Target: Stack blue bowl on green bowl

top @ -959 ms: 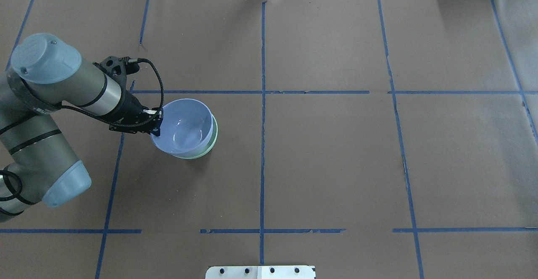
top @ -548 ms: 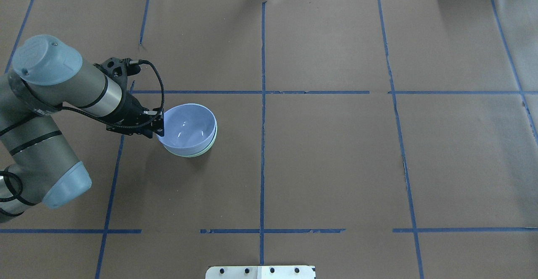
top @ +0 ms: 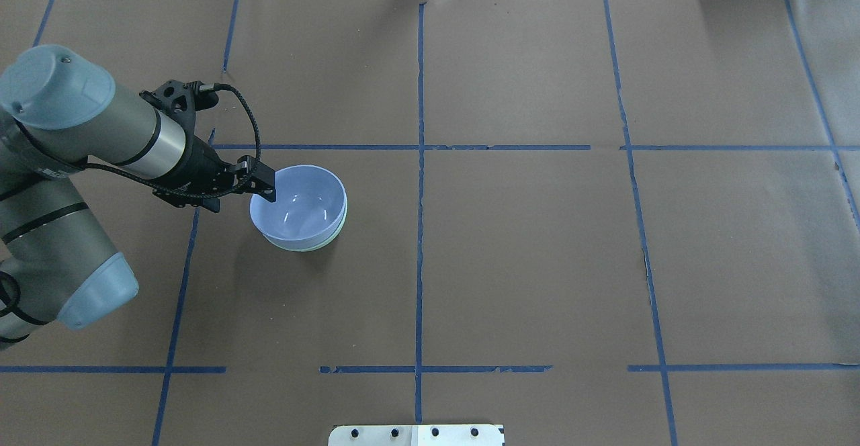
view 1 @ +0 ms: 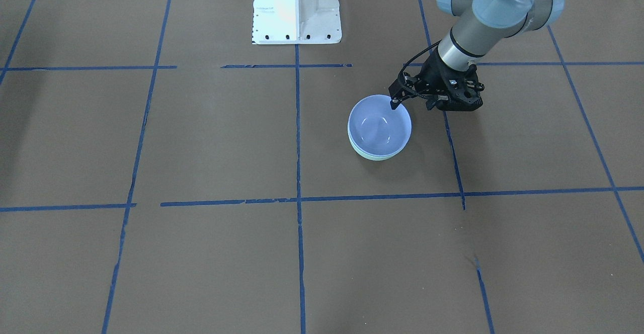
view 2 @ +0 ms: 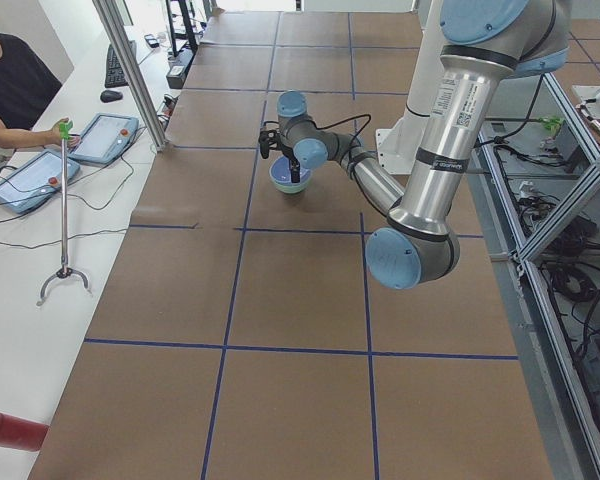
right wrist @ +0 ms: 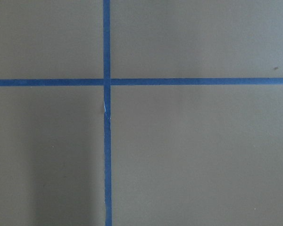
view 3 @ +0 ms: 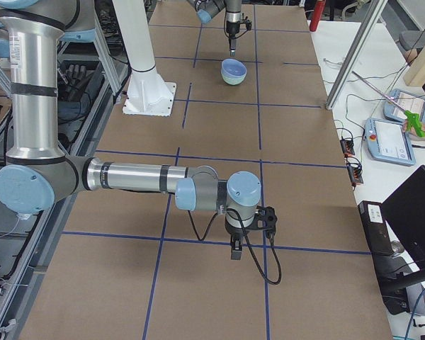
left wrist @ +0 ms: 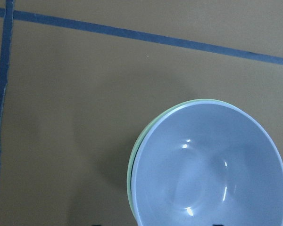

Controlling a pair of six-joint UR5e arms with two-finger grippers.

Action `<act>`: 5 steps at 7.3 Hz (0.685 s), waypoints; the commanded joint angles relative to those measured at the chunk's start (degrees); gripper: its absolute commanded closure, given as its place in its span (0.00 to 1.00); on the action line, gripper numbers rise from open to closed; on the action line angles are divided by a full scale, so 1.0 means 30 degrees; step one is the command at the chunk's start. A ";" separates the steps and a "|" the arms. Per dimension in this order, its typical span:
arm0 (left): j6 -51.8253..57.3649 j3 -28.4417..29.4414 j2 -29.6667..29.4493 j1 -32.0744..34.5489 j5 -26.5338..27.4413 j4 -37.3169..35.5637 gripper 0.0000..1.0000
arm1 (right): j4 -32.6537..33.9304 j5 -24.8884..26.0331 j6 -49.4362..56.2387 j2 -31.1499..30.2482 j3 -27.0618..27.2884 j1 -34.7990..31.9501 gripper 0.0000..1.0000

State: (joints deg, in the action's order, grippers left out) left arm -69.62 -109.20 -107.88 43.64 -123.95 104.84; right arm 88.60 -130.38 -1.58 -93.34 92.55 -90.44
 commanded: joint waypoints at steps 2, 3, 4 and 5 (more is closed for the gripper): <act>0.6130 -0.0544 0.0073 0.4156 -0.0198 -0.2352 0.00 | 0.0000 -0.0015 0.0000 0.0000 0.0001 0.0000 0.00; 0.9434 -0.0545 0.0101 0.5943 -0.0228 -0.4167 0.00 | 0.0028 -0.0015 0.0000 0.0000 0.0001 0.0000 0.00; 1.2947 -0.0545 0.0275 0.7382 -0.0199 -0.5664 0.00 | 0.0000 0.0014 0.0000 0.0000 0.0001 0.0000 0.00; 1.6173 -0.0342 0.0886 0.9108 -0.0199 -0.7130 0.00 | 0.0028 0.0014 0.0000 0.0000 0.0001 0.0000 0.00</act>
State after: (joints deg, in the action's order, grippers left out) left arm -33.58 -110.66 -106.82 64.66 -124.55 89.17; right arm 88.63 -130.37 -1.58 -93.34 92.55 -90.44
